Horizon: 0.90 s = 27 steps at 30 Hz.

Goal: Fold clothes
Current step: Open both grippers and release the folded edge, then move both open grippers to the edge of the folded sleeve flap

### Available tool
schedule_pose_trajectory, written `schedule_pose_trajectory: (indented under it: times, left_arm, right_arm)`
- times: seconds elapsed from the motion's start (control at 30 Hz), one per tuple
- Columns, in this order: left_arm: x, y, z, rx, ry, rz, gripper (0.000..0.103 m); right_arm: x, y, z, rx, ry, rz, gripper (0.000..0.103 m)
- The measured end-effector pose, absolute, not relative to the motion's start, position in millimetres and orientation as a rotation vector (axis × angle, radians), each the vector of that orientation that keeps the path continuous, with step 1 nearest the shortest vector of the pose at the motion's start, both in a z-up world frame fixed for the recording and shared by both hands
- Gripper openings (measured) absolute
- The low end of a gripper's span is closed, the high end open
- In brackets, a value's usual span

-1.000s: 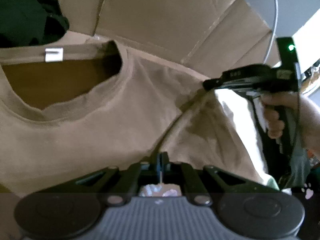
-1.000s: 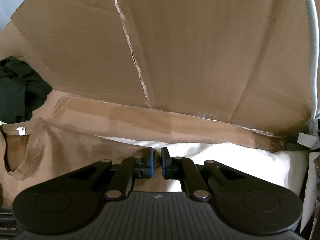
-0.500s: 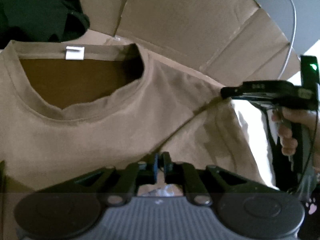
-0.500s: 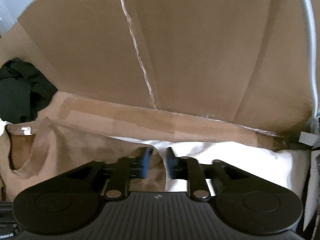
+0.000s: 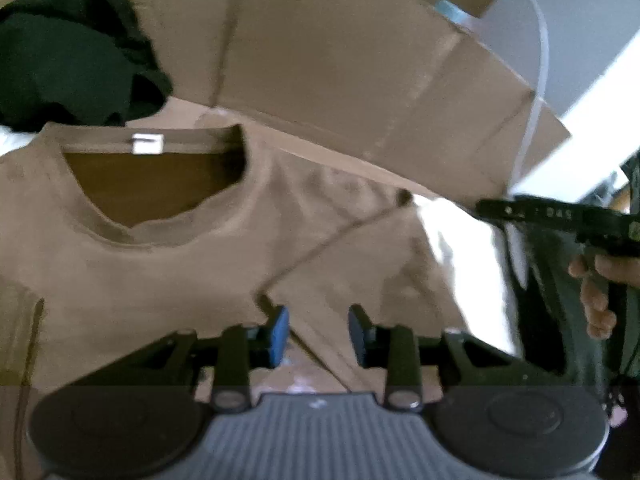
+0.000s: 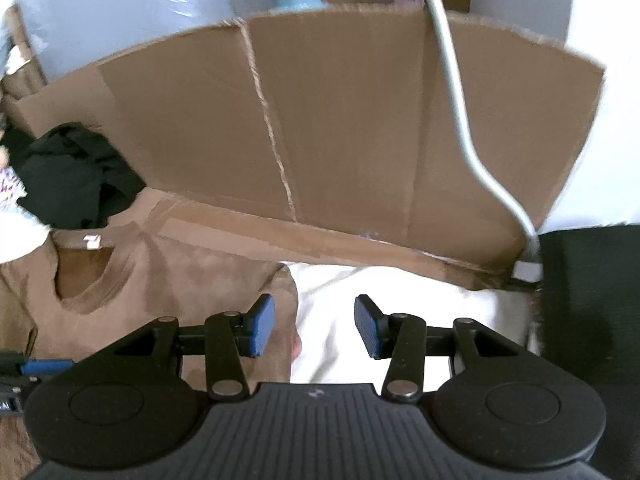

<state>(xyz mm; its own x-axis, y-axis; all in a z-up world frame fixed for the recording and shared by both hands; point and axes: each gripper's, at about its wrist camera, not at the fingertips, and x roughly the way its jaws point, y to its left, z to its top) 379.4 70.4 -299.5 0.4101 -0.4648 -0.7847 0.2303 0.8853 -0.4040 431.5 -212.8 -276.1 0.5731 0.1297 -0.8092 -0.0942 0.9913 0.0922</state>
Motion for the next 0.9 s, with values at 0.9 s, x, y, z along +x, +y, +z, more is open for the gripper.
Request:
schedule_pose_trajectory:
  times: [0.9]
  left_arm:
    - [309.6,-10.7,-306.4,-0.032,1.106,-0.67,0.05]
  right_arm:
    - [324.3,-225.5,-299.4,-0.042,1.096,0.22,0.052]
